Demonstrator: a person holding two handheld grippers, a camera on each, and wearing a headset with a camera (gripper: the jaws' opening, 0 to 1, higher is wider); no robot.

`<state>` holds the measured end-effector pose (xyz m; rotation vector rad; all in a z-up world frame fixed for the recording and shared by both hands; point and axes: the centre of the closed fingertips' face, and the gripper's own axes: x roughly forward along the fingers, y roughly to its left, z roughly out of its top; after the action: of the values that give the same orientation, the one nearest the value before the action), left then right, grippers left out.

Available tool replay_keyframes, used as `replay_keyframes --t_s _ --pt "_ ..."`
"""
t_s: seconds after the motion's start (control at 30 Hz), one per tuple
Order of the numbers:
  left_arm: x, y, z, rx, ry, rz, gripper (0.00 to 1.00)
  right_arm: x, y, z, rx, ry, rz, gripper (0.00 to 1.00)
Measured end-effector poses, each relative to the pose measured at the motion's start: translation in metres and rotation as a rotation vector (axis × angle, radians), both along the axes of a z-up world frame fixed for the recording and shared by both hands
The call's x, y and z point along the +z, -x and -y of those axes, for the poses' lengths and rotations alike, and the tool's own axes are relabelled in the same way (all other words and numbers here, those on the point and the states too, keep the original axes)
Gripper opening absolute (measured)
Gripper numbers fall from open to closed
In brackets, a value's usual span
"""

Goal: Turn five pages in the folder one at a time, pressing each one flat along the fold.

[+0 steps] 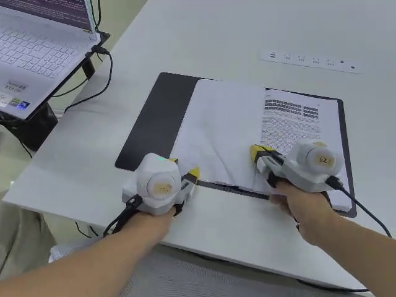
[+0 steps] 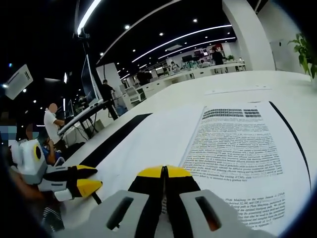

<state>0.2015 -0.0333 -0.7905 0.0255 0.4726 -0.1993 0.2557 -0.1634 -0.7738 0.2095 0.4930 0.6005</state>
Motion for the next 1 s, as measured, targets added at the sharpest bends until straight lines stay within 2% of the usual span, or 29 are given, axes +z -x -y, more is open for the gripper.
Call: replay_keyframes --t_s 0.23,0.43,0.7,0.83,0.87,0.9,1.0 --pt "-0.002 -0.001 0.0 -0.002 0.0 -0.002 0.28 -0.004 0.02 0.002 0.027 -0.005 -0.033 0.0" --pt "-0.001 -0.001 -0.001 -0.003 0.0 -0.003 0.28 -0.006 0.049 0.0 0.089 0.007 -0.065 0.0" --pt "0.001 0.002 -0.001 -0.003 -0.001 -0.003 0.28 -0.008 0.073 0.003 0.093 -0.018 -0.127 0.0" --pt "0.002 0.002 -0.001 -0.004 -0.002 -0.005 0.28 -0.009 0.088 0.001 0.104 -0.039 -0.195 0.0" --pt "0.003 0.003 -0.001 -0.004 -0.002 -0.005 0.28 -0.013 0.099 0.0 0.13 -0.029 -0.249 0.0" --pt "0.003 0.003 -0.001 -0.004 -0.002 -0.006 0.28 -0.014 0.104 0.0 0.142 -0.021 -0.261 0.0" --pt "0.004 0.003 -0.001 -0.005 -0.003 -0.006 0.28 -0.002 0.108 -0.002 0.136 -0.06 -0.241 0.0"
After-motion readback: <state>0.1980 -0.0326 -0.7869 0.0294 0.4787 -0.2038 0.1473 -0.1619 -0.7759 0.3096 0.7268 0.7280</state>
